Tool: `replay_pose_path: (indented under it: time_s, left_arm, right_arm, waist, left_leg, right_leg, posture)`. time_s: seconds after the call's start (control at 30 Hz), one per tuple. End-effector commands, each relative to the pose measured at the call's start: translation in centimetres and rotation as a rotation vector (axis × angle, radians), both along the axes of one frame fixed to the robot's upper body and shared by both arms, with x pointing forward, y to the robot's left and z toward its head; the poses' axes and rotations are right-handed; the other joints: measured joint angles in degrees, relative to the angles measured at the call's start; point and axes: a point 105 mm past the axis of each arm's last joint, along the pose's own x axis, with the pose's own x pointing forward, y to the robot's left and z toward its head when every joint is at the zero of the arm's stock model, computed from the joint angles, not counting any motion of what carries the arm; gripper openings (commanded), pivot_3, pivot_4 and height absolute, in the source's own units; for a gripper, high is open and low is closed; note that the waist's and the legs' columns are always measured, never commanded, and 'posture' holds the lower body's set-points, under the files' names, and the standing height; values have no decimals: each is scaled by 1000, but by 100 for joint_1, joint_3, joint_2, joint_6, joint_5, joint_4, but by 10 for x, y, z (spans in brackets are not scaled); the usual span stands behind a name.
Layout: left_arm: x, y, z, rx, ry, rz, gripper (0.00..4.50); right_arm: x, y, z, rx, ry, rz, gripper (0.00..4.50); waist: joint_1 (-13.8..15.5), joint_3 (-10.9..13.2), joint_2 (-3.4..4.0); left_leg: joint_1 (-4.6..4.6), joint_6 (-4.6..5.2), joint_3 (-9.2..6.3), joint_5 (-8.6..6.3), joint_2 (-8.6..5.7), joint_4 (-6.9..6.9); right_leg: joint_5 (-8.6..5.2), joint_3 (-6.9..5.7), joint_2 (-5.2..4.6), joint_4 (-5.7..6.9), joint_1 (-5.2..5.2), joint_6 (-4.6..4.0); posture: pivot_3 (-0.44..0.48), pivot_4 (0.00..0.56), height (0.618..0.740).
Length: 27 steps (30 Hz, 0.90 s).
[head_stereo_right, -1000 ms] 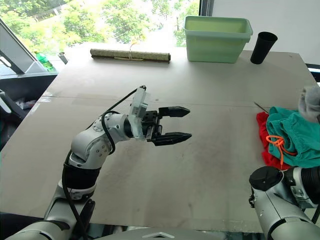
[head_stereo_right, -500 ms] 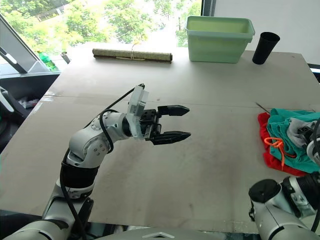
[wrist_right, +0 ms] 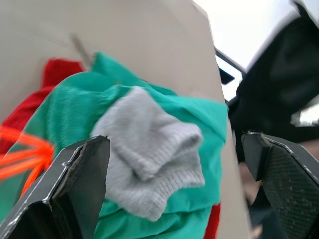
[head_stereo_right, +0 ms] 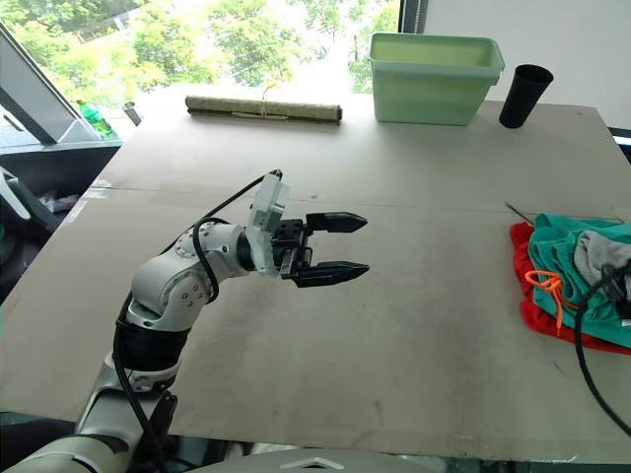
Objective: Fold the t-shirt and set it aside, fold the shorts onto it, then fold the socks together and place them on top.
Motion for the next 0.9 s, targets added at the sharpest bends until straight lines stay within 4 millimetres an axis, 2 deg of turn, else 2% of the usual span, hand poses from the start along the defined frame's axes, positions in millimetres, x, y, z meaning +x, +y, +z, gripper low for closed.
replay_pose_path:
  time_s: [0.03,0.13,0.2,0.27,0.37,0.4,0.47,0.53,0.6,0.7,0.8,0.9]
  left_arm:
    - [-2,2,5,-5,-29,-7,4500]
    - [5,6,5,-23,-10,61,4500]
    - [9,9,5,-28,-2,118,4500]
    - [20,13,2,-45,5,247,4500]
    - [28,21,2,-67,-7,360,4500]
    - [28,26,0,-54,6,386,4500]
    - [21,37,-6,-7,35,378,4500]
    - [13,48,-11,53,58,334,4500]
    - [2,62,-14,108,80,290,4500]
    - [-15,84,-18,195,78,272,4500]
    - [-31,96,-23,220,101,285,4500]
    - [-41,104,-28,239,112,302,4500]
  right_arm:
    - [-6,16,20,-251,-75,226,4461]
    - [-10,34,32,-334,-186,392,4461]
    - [-9,48,39,-308,-279,457,4461]
    - [0,85,44,-354,-368,622,4461]
    - [13,121,41,-372,-427,805,4461]
    - [20,133,37,-315,-425,860,4461]
    - [31,150,34,-67,-415,903,4461]
    - [29,163,26,132,-301,974,4461]
    - [18,168,16,223,-162,1032,4461]
    - [-14,165,-1,234,54,1092,4461]
    - [-42,156,-7,313,159,1065,4461]
    - [-57,152,-11,353,181,1034,4461]
  waist:
    - [5,2,-3]
    - [-2,5,-8]
    - [-6,8,-15]
    - [-19,8,-17]
    - [-55,11,-28]
    - [-55,13,-30]
    - [-65,17,-41]
    - [-17,18,-42]
    - [50,20,-39]
    - [131,19,-39]
    - [153,18,-39]
    - [131,16,-43]
  left_leg:
    - [0,0,1,0,0,0]
    - [2,1,1,0,1,4]
    - [6,2,1,-1,2,6]
    - [6,-1,0,1,6,7]
    - [9,-2,0,2,8,8]
    - [10,-3,1,2,8,8]
    - [9,-4,0,3,10,9]
    - [6,-5,-4,3,14,7]
    - [2,-5,-9,3,11,8]
    - [-2,-2,-13,-2,5,1]
    - [-4,9,-20,-12,-1,2]
    - [3,-12,-22,-29,-2,1]
  right_leg:
    - [0,1,0,0,0,1]
    - [0,4,3,0,0,1]
    - [0,7,3,0,2,1]
    - [0,7,6,1,2,0]
    - [1,11,6,3,3,0]
    - [1,12,6,3,3,-1]
    - [1,10,7,5,2,-2]
    - [9,4,7,5,2,-20]
    - [13,-3,1,5,2,-30]
    - [12,-10,-11,-7,3,-32]
    - [10,-17,-22,-21,12,-30]
    - [-6,-17,-30,-24,13,-26]
  posture:
    - [0,150,740]
    - [0,150,740]
    - [0,150,740]
    - [0,150,740]
    - [0,150,740]
    - [0,150,740]
    - [0,150,740]
    - [0,150,740]
    - [0,150,740]
    - [0,150,740]
    - [0,150,740]
    - [0,150,740]
